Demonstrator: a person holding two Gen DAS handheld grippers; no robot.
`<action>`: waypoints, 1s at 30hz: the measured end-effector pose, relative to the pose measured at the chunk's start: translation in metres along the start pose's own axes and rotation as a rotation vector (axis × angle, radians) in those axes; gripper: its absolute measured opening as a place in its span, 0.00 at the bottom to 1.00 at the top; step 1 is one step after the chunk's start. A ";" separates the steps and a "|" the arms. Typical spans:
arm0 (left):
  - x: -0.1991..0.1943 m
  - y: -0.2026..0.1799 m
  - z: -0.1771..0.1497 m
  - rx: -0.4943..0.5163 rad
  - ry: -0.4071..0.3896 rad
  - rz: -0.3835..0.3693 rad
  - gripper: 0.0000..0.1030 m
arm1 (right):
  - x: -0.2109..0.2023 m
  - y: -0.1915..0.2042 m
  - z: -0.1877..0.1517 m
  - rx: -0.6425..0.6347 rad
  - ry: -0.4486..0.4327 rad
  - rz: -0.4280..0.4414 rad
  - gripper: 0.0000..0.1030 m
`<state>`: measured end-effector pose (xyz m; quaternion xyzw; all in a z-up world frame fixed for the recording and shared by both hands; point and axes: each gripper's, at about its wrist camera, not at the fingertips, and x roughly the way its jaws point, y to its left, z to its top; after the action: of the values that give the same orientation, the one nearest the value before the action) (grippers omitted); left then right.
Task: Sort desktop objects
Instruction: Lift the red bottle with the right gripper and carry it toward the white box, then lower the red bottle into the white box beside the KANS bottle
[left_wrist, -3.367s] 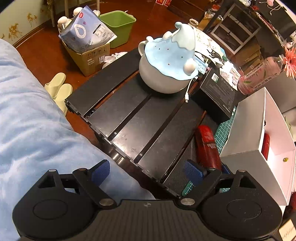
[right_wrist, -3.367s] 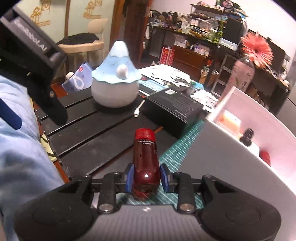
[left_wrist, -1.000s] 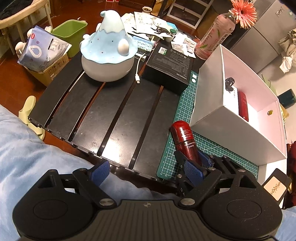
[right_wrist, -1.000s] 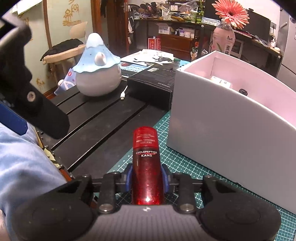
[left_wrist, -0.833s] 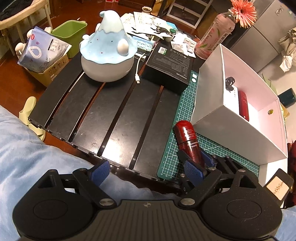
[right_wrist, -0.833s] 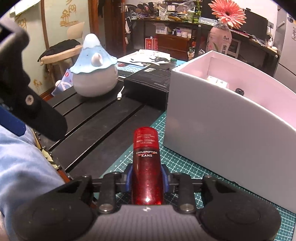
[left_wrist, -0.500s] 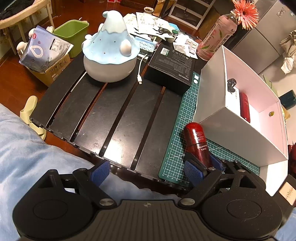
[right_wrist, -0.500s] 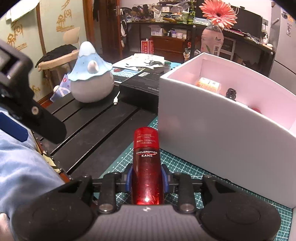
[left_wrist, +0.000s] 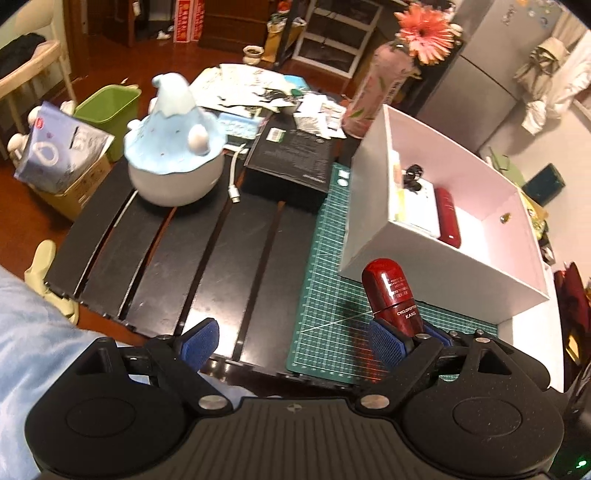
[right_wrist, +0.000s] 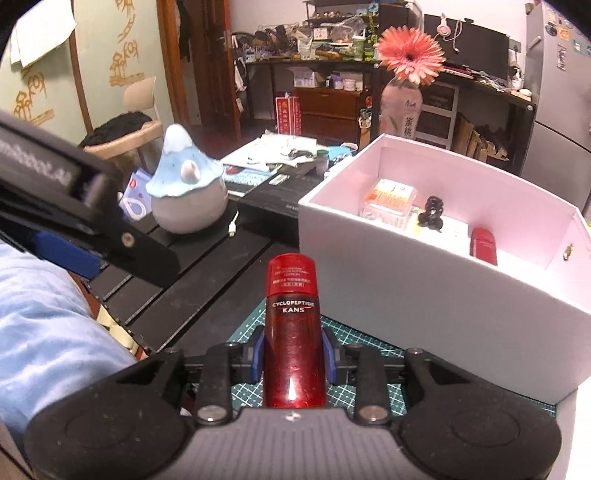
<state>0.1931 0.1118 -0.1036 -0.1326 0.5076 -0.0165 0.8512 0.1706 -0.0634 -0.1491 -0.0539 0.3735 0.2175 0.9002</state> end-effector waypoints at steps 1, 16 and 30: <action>-0.001 -0.002 -0.001 0.010 -0.003 -0.006 0.85 | -0.004 -0.001 0.001 0.007 -0.003 -0.003 0.28; -0.015 -0.032 -0.011 0.106 -0.084 -0.071 0.85 | -0.064 -0.033 0.012 0.089 -0.037 -0.028 0.28; -0.006 -0.053 -0.018 0.146 -0.051 -0.083 0.85 | -0.106 -0.079 0.031 0.189 -0.021 -0.105 0.28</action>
<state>0.1803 0.0585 -0.0935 -0.0914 0.4772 -0.0857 0.8698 0.1585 -0.1634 -0.0578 0.0142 0.3794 0.1346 0.9153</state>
